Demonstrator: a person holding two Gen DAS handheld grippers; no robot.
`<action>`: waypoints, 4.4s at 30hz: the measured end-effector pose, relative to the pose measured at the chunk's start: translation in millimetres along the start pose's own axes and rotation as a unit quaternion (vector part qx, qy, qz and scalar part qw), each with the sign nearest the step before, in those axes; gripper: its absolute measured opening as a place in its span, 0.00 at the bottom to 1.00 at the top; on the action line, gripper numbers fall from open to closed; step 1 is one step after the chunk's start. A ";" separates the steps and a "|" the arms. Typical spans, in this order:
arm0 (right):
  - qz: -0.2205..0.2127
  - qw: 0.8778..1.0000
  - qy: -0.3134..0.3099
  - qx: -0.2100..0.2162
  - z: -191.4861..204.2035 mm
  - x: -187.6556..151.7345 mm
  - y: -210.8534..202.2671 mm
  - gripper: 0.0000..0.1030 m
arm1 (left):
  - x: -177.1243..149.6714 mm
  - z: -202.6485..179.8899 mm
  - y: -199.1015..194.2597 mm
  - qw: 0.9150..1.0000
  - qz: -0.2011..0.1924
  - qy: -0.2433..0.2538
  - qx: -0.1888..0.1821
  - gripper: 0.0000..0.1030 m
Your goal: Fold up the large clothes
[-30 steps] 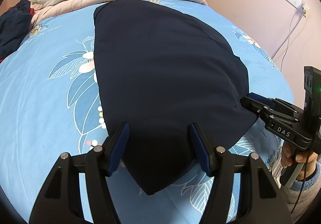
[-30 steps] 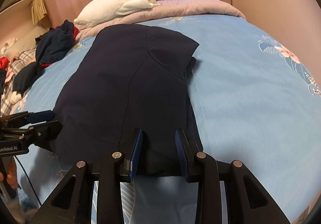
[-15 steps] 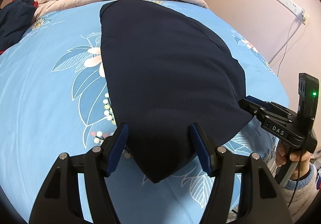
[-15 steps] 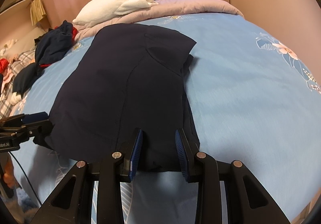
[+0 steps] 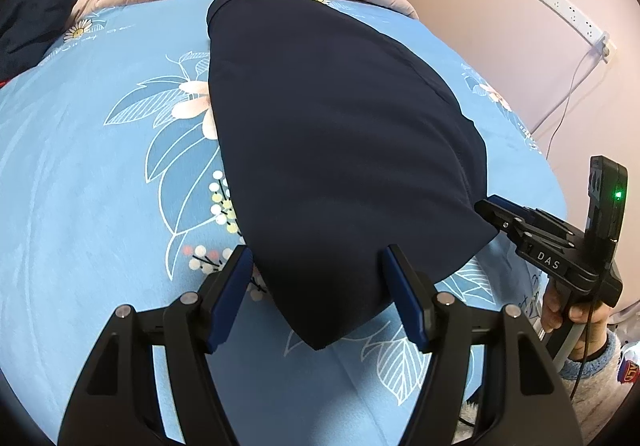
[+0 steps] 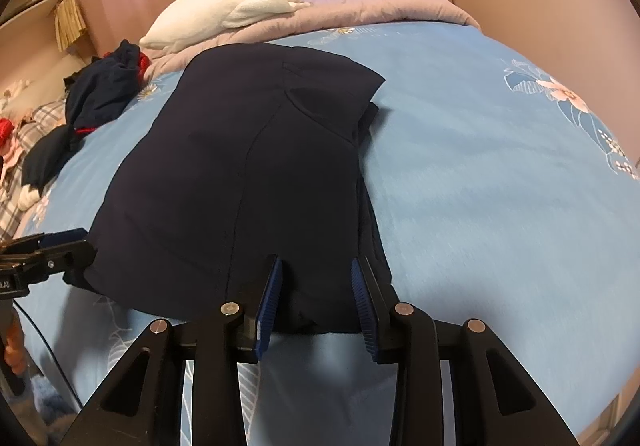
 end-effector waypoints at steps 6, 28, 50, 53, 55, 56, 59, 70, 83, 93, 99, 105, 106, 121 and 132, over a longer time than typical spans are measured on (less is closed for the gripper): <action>0.002 1.000 0.002 -0.001 -0.2 -1.0 -0.6 0.36 | -0.9 2.6 -0.7 1.000 0.003 -0.003 -0.006 0.66; 0.015 1.000 0.018 0.006 -6.5 -3.9 -3.1 0.44 | -3.1 18.9 -9.0 0.999 0.010 -0.029 -0.045 0.65; 0.040 0.997 0.059 0.042 -33.5 -15.3 -20.3 0.71 | 25.2 56.7 -15.2 0.990 -0.012 -0.102 -0.093 0.72; 0.036 0.994 0.079 0.066 -36.1 -10.3 -17.6 0.72 | 33.1 53.9 -12.0 0.990 -0.013 -0.096 -0.099 0.72; 0.038 0.992 0.075 0.089 -33.1 -8.9 -17.0 0.73 | 37.0 52.3 -10.2 0.991 -0.016 -0.091 -0.098 0.73; 0.041 0.992 0.068 0.100 -30.0 -9.6 -17.5 0.79 | 39.3 52.9 -8.4 0.991 -0.015 -0.092 -0.099 0.74; 0.043 0.988 0.042 0.140 -23.2 -10.8 -20.5 0.87 | 45.2 57.5 -1.9 0.988 -0.009 -0.101 -0.113 0.74; 0.056 0.938 0.206 0.274 -64.1 19.6 31.2 0.91 | 65.0 59.3 33.4 0.976 0.021 -0.122 -0.177 0.91; 0.103 0.929 0.181 0.306 -50.7 56.6 66.3 0.91 | 88.1 60.6 77.0 0.965 0.067 -0.136 -0.214 0.99; 0.107 0.931 0.147 0.316 -42.1 73.7 80.7 0.91 | 100.9 52.4 92.3 0.967 0.077 -0.115 -0.215 0.99; 0.077 0.951 0.125 0.271 -32.2 78.2 80.6 0.89 | 105.0 51.6 96.3 0.967 0.092 -0.108 -0.211 0.99; 0.063 0.961 0.110 0.248 -33.6 75.3 78.5 0.79 | 103.2 46.2 101.4 0.970 0.107 -0.087 -0.199 1.00; 0.061 0.962 0.108 0.243 -34.1 74.5 77.6 0.77 | 102.5 44.8 101.9 0.971 0.110 -0.081 -0.196 1.00; 0.009 0.990 0.038 0.135 1.4 74.2 56.0 0.45 | 96.5 40.3 105.8 0.982 0.088 -0.084 -0.141 0.91; -0.050 0.997 -0.015 0.056 33.5 72.0 35.9 0.24 | 76.8 22.0 78.0 0.996 0.017 -0.040 -0.072 0.60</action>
Point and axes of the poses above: each gripper's, at about its wrist camera, not at the fingertips, and y roughly the way its jaws point, z to its left, x to its top, the point moved 1 cm from there along y, roughly the way its jaws point, and after that the axes turned 6 degrees about z, right-handed, at the moved point
